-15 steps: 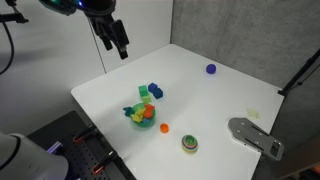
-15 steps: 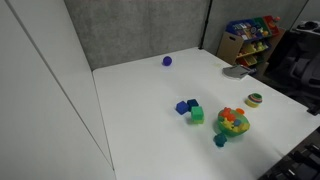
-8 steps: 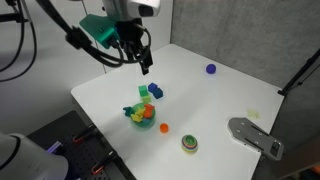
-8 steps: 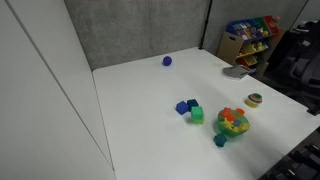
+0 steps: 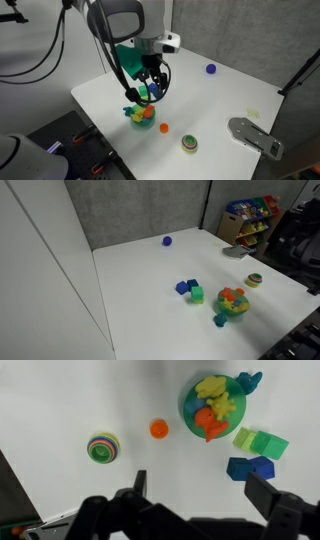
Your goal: Put the orange bowl in the small green bowl
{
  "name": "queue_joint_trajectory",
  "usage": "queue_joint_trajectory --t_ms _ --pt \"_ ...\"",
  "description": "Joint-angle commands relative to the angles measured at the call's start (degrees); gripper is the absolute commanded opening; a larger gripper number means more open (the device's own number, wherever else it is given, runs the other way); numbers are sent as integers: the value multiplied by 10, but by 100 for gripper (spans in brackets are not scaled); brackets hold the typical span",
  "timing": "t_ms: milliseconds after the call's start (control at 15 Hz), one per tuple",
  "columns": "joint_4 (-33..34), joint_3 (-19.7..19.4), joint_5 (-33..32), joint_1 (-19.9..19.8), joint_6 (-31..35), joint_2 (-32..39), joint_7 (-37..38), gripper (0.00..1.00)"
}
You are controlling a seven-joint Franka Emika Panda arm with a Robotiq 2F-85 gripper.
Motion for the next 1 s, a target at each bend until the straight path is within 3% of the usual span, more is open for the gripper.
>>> queue_joint_trajectory --t_ms 0,533,933 --pt "29 -2 16 -11 27 83 -25 100" --pt "116 8 15 -37 47 270 -34 100" --pt "156 15 -1 -45 81 344 -21 100"
